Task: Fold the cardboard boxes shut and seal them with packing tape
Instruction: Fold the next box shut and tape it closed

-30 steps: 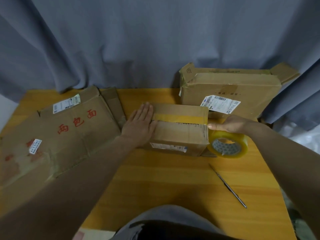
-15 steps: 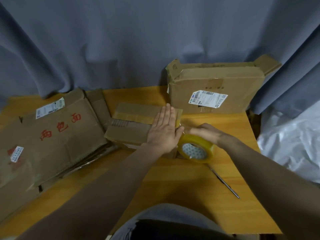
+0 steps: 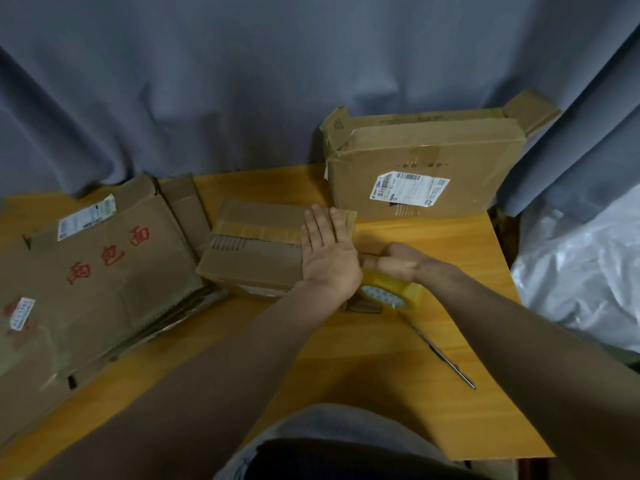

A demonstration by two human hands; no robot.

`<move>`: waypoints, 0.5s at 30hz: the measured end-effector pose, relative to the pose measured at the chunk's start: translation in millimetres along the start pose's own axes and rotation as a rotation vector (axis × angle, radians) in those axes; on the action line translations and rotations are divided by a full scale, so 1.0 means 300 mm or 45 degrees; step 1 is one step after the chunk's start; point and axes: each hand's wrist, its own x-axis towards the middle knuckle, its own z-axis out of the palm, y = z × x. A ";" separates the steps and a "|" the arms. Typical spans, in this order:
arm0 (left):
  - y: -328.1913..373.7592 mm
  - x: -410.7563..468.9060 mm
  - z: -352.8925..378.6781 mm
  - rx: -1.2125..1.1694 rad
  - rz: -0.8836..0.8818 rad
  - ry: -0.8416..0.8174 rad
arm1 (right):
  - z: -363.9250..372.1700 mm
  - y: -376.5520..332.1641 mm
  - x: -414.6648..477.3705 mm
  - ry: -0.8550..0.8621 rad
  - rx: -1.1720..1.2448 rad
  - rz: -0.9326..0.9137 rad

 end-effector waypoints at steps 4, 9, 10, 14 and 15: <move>-0.057 0.010 -0.044 0.106 0.260 -0.094 | -0.007 -0.016 -0.005 -0.177 0.060 -0.038; -0.054 -0.066 -0.021 0.152 0.319 -0.120 | 0.029 -0.033 -0.025 -0.180 0.037 -0.087; -0.039 -0.087 -0.010 0.167 0.332 -0.114 | 0.032 -0.025 -0.032 -0.200 0.032 -0.073; 0.016 -0.140 0.029 0.274 0.590 -0.050 | 0.031 0.016 -0.079 -0.266 0.083 -0.080; 0.009 -0.138 0.032 0.297 0.661 -0.050 | 0.036 0.022 -0.087 -0.262 0.114 -0.089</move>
